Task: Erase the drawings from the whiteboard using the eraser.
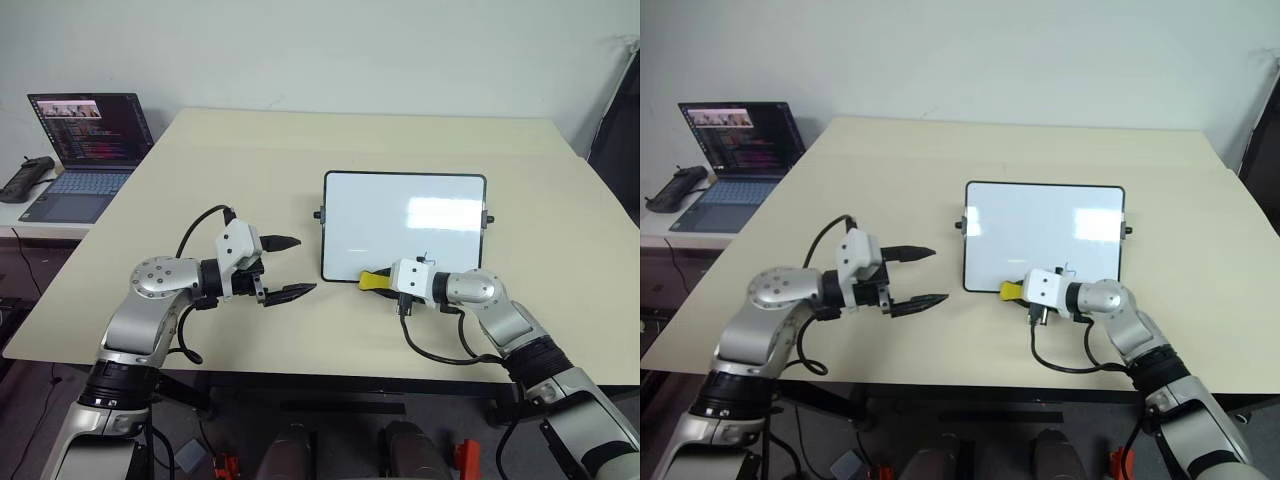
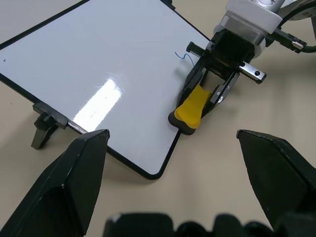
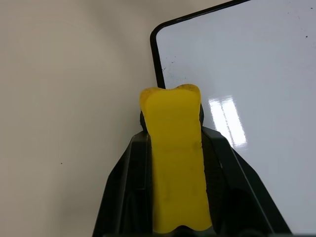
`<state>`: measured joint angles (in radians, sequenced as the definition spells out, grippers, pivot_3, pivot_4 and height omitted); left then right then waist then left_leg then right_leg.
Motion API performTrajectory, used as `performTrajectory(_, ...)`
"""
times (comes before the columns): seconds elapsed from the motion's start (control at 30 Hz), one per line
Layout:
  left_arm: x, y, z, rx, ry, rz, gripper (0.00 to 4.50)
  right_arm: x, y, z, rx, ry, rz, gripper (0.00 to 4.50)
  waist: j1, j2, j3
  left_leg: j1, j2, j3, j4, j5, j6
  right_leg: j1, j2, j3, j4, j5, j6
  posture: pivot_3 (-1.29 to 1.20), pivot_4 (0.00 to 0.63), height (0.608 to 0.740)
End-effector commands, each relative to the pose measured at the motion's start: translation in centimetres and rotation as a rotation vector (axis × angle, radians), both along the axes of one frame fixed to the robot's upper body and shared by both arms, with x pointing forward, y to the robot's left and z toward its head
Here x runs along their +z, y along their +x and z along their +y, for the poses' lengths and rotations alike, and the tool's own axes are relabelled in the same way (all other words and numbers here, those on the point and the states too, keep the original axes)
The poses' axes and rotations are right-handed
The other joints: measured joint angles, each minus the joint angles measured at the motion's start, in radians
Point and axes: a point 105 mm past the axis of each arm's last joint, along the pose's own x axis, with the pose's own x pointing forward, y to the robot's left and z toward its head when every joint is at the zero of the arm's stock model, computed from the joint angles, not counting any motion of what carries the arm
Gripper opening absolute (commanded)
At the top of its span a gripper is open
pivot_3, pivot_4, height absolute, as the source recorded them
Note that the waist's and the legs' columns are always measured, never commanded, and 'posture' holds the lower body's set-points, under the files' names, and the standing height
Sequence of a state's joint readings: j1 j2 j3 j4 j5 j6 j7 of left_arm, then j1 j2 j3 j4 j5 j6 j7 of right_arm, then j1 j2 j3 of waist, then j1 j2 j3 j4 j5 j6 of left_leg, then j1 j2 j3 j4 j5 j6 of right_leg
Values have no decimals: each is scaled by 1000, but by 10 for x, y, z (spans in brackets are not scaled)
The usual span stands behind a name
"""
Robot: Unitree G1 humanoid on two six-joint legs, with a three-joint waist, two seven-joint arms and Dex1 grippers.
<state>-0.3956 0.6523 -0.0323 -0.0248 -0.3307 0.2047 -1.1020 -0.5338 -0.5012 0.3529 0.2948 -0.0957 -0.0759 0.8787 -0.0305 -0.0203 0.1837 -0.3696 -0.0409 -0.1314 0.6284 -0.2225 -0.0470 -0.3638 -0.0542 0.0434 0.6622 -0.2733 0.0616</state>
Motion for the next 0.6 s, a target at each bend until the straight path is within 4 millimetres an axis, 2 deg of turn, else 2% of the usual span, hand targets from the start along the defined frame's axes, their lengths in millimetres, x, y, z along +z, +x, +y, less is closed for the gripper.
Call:
performTrajectory(0.03,15,3,4,8,-2,-62,4500,50,-9,-13,-6,77,12,985,2,1,0,-4,0,-1,0,0,0,-4,0,0,0,0,0,0,150,740)
performTrajectory(0.07,16,3,5,11,-2,-65,4500,60,-15,-14,8,94,29,985,2,2,1,-9,0,-1,0,0,0,-10,0,0,0,3,6,0,150,740)
performTrajectory(0.1,19,4,7,19,-4,-73,4500,76,-24,-21,8,120,50,985,1,2,1,-17,0,-2,1,1,-1,-17,0,0,1,7,3,0,150,740)
performTrajectory(0.2,23,5,18,53,5,-86,4500,100,-44,-57,-55,74,63,985,2,2,1,-30,-1,-4,0,1,-2,-28,0,-2,1,8,2,0,150,740)
performTrajectory(0.27,24,6,24,70,14,-87,4500,103,-51,-80,-128,22,75,985,3,2,1,-31,0,-4,-1,-1,-3,-28,0,-3,-2,6,3,0,150,740)
performTrajectory(0.4,26,9,30,89,25,-90,4500,96,-69,-125,-251,-121,128,985,4,2,1,-31,-1,-1,-2,-4,-3,-27,-1,-3,-5,3,4,0,150,740)
performTrajectory(0.53,27,11,30,91,28,-93,4500,98,-72,-149,-329,-154,123,985,-3,1,1,-30,-1,2,-1,-4,-3,-26,-1,-1,-5,3,5,0,150,740)
performTrajectory(0.6,28,11,30,90,29,-95,4500,100,-71,-155,-349,-147,119,985,-3,1,1,-29,0,3,-1,-4,-3,-26,-1,-1,-5,3,5,0,150,740)
